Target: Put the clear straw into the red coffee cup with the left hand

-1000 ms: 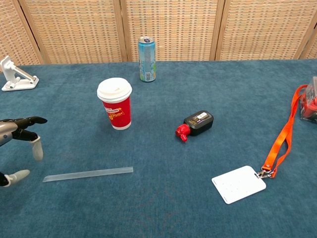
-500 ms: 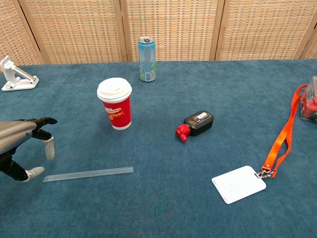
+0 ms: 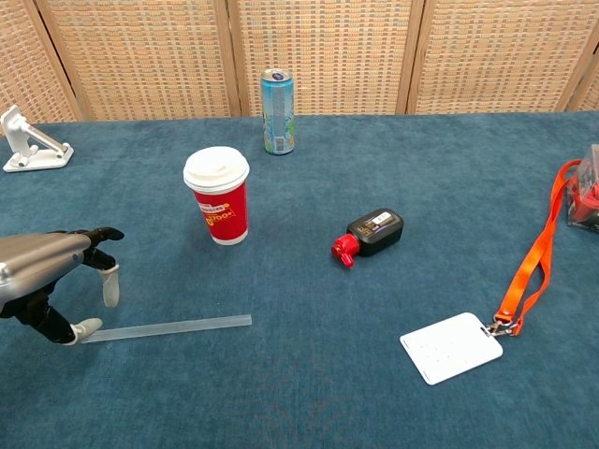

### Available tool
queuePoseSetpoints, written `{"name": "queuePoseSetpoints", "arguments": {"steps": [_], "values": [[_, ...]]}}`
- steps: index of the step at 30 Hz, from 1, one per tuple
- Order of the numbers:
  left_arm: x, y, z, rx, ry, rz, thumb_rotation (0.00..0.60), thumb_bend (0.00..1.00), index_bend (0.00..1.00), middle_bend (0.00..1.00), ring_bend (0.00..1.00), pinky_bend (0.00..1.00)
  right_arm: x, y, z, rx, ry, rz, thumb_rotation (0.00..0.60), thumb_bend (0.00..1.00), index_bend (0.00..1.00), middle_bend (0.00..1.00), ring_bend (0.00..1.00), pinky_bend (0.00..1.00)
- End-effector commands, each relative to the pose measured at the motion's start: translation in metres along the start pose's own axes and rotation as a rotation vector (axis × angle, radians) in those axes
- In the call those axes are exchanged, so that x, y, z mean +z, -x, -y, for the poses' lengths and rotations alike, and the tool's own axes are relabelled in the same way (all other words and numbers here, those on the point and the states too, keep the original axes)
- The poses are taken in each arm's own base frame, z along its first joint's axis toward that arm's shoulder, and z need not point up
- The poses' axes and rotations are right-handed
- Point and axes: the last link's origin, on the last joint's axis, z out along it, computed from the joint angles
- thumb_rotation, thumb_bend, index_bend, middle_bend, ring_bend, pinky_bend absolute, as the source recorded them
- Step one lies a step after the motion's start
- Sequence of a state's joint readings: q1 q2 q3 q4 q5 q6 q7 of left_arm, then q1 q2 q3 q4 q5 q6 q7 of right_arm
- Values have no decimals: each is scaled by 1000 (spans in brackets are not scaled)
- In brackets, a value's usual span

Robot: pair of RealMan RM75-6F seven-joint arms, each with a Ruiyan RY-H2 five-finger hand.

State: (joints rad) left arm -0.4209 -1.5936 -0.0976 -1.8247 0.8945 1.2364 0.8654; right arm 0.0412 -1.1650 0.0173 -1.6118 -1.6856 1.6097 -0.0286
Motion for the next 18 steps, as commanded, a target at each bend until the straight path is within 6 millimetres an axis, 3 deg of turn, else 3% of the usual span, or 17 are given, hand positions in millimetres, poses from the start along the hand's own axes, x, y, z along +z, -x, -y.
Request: {"name": "queuePoseSetpoints", "arguments": {"steps": [1, 18], "values": [[2, 1, -3, 5, -2, -1, 600, 379, 492, 0, 0, 8, 0, 0, 0, 0, -1, 0, 600, 61, 130, 0, 0, 0], [8, 8, -20, 18, 2, 25, 600, 379, 502, 0, 0, 9, -1, -1, 0, 4, -4, -2, 600, 62, 137, 0, 0, 0]]}}
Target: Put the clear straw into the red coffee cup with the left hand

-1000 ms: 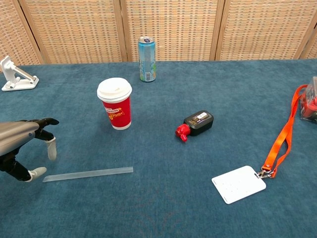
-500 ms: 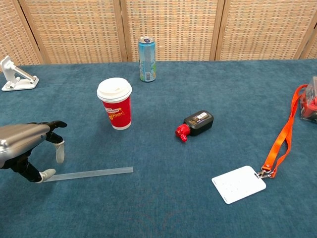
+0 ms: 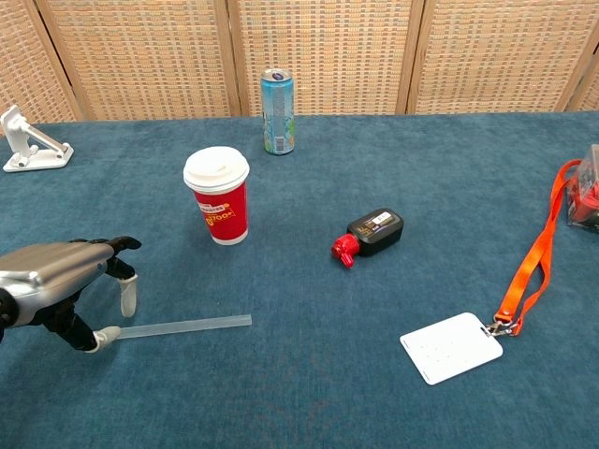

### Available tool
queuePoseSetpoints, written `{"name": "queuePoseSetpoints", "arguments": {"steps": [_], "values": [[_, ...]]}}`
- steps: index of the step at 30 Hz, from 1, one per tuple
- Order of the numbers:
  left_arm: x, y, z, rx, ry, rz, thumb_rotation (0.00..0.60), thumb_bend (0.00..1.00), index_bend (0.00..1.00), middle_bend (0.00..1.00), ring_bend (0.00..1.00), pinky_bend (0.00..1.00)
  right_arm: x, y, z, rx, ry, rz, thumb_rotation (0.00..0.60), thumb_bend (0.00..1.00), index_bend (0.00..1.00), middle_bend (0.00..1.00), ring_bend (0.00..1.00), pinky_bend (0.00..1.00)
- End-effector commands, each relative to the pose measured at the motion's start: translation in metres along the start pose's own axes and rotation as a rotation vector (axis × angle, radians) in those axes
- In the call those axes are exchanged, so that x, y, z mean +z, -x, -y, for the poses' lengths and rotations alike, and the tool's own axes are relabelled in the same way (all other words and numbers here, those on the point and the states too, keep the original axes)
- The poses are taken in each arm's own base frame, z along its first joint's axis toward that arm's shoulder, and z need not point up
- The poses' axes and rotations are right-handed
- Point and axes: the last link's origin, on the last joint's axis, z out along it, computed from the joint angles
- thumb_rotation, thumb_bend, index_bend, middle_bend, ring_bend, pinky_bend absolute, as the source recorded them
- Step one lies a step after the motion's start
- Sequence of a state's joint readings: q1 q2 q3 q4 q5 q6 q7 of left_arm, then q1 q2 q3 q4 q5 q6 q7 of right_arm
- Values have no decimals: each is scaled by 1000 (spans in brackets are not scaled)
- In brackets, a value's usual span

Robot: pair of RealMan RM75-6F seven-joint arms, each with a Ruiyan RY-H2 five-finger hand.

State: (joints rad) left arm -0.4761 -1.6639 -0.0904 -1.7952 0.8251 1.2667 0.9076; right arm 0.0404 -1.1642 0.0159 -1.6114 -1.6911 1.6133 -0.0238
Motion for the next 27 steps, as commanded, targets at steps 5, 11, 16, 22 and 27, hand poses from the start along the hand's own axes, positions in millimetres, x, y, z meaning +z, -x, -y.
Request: {"name": "queuePoseSetpoints", "arguments": {"steps": [5, 11, 16, 22, 27], "values": [[0, 2, -5, 11, 0, 3, 600, 379, 506, 0, 0, 9, 0, -1, 0, 3, -1, 0, 600, 60, 148, 0, 0, 0], [3, 2, -10, 17, 0, 0, 600, 379, 507, 0, 0, 10, -1, -1, 1, 6, -6, -2, 600, 61, 149, 0, 0, 0], [4, 3, -14, 25, -2, 4, 600, 379, 507, 0, 0, 12, -1, -1, 2, 11, -12, 2, 600, 61, 149, 0, 0, 0], [5, 6, -16, 40, -6, 10, 600, 379, 507, 0, 0, 12, -1, -1, 2, 15, -13, 1, 600, 61, 151, 0, 0, 0], [6, 7, -16, 43, -10, 12, 600, 380, 519, 0, 0, 12, -1, -1, 3, 16, -18, 0, 600, 61, 151, 0, 0, 0]]}}
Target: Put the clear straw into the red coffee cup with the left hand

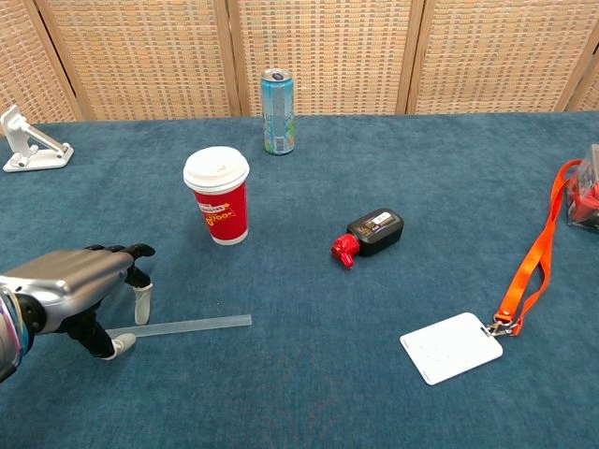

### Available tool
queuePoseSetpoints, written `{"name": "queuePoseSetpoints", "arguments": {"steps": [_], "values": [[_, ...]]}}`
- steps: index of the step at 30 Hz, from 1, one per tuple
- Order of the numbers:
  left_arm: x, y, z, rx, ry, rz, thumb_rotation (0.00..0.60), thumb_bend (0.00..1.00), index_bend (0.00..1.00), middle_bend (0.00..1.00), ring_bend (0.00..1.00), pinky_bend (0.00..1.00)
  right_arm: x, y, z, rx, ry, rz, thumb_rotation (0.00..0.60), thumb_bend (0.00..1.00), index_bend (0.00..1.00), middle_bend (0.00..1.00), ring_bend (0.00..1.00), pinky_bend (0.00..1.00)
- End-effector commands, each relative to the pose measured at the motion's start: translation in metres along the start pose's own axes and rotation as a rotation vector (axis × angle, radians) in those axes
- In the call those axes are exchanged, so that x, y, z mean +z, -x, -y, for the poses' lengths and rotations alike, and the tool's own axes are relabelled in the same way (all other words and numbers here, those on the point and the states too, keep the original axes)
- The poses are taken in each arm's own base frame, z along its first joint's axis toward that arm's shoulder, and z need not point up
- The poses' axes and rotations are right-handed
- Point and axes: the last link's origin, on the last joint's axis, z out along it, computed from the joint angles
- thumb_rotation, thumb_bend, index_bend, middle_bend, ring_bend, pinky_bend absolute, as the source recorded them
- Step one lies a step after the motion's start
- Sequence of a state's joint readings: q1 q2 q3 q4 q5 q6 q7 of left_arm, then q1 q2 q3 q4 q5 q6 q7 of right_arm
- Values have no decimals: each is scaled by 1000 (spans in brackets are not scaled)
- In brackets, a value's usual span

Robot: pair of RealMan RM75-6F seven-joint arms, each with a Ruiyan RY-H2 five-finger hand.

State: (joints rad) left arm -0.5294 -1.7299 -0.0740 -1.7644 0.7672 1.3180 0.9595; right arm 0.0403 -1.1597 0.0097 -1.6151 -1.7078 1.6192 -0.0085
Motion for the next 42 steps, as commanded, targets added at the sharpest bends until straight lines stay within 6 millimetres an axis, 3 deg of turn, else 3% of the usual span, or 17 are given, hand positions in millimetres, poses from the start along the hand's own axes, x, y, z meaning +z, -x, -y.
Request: {"name": "queuePoseSetpoints", "arguments": {"steps": [1, 18, 25, 34, 42], "values": [[0, 1, 0, 2, -1, 2, 600, 381, 522, 0, 0, 12, 0, 0, 0, 0, -2, 1, 600, 61, 151, 0, 0, 0], [0, 5, 2, 20, -6, 5, 600, 457, 584, 0, 0, 13, 0, -1, 1, 7, -7, -6, 600, 61, 154, 0, 0, 0], [-4, -7, 3, -20, 22, -57, 600, 458, 584, 0, 0, 14, 0, -1, 0, 6, -6, -9, 600, 61, 154, 0, 0, 0], [-17, -45, 8, -184, 109, -196, 600, 457, 584, 0, 0, 9, -1, -1, 1, 5, -8, -10, 600, 61, 154, 0, 0, 0], [-25, -95, 15, -475, 203, -303, 600, 456, 584, 0, 0, 5, -1, -1, 0, 6, -6, -12, 600, 61, 154, 0, 0, 0]]}}
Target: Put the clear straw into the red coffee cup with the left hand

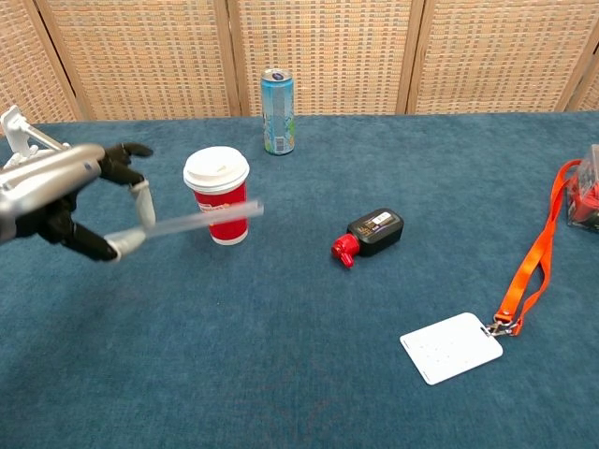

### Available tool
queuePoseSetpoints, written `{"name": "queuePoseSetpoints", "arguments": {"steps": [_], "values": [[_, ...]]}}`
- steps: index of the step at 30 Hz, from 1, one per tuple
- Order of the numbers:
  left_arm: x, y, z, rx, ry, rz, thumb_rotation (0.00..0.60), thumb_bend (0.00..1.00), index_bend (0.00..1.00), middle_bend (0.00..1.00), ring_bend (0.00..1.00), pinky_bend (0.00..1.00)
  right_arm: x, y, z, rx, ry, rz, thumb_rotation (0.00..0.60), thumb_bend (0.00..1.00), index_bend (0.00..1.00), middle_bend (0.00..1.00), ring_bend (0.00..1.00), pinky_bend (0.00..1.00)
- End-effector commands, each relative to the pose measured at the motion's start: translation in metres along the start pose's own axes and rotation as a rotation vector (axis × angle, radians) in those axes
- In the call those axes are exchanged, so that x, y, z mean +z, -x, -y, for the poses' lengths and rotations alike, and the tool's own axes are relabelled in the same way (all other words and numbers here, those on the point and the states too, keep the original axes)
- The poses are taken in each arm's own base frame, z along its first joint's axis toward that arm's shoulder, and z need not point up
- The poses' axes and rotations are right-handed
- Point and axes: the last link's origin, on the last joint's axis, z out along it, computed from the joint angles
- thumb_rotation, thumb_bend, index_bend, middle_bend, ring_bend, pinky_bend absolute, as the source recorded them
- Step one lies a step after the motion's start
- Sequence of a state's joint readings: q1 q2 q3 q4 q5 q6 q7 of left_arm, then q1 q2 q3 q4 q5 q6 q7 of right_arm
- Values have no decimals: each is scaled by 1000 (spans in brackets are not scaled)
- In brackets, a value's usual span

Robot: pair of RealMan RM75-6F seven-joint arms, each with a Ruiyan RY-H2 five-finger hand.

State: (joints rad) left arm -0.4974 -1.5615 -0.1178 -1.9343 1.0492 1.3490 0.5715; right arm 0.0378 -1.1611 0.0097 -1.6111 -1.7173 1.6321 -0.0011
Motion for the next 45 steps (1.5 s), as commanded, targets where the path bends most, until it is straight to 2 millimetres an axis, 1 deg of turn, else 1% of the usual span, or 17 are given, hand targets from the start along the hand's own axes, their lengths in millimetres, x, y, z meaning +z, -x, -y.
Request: {"name": "queuePoseSetpoints", "arguments": {"steps": [1, 4, 7, 8, 12, 14, 17, 21, 28, 33, 37, 45], "values": [[3, -27, -4, -152, 53, -63, 600, 456, 584, 0, 0, 5, 0, 0, 0, 0, 1, 0, 600, 61, 154, 0, 0, 0], [6, -36, -5, -265, 92, -67, 600, 457, 584, 0, 0, 1, 1, 0, -1, 1, 5, 1, 600, 61, 156, 0, 0, 0], [11, -40, -5, -349, 121, -57, 600, 456, 584, 0, 0, 0, 1, 1, -2, 2, 8, 3, 600, 61, 157, 0, 0, 0], [16, -42, -6, -407, 133, -55, 600, 455, 585, 0, 0, 0, 1, 1, -3, 2, 10, 3, 600, 61, 157, 0, 0, 0], [28, -45, -4, -487, 160, -50, 600, 453, 592, 0, 0, 0, 2, 1, -4, 4, 16, 4, 600, 61, 157, 0, 0, 0], [38, -46, -5, -587, 171, -9, 600, 454, 594, 0, 0, 0, 3, 2, -6, 4, 26, 7, 600, 61, 157, 0, 0, 0], [51, -49, -2, -669, 173, 15, 600, 454, 596, 0, 0, 0, 5, 3, -10, 5, 38, 11, 600, 61, 157, 0, 0, 0], [69, -52, 4, -692, 170, 11, 600, 454, 597, 0, 0, 0, 7, 4, -15, 8, 59, 18, 600, 61, 157, 0, 0, 0], [92, -48, 9, -727, 148, 54, 600, 454, 604, 0, 0, 0, 12, 12, -21, -3, 85, 46, 600, 61, 157, 0, 0, 0], [102, -43, 13, -721, 134, 78, 600, 454, 604, 0, 0, 0, 14, 17, -23, -15, 94, 63, 600, 61, 157, 0, 0, 0], [106, -40, 15, -722, 129, 84, 600, 453, 605, 0, 0, 0, 14, 19, -23, -21, 95, 66, 600, 61, 157, 0, 0, 0], [116, -39, 18, -740, 138, 85, 600, 453, 607, 0, 0, 0, 15, 22, -24, -29, 102, 76, 600, 61, 157, 0, 0, 0]]}}
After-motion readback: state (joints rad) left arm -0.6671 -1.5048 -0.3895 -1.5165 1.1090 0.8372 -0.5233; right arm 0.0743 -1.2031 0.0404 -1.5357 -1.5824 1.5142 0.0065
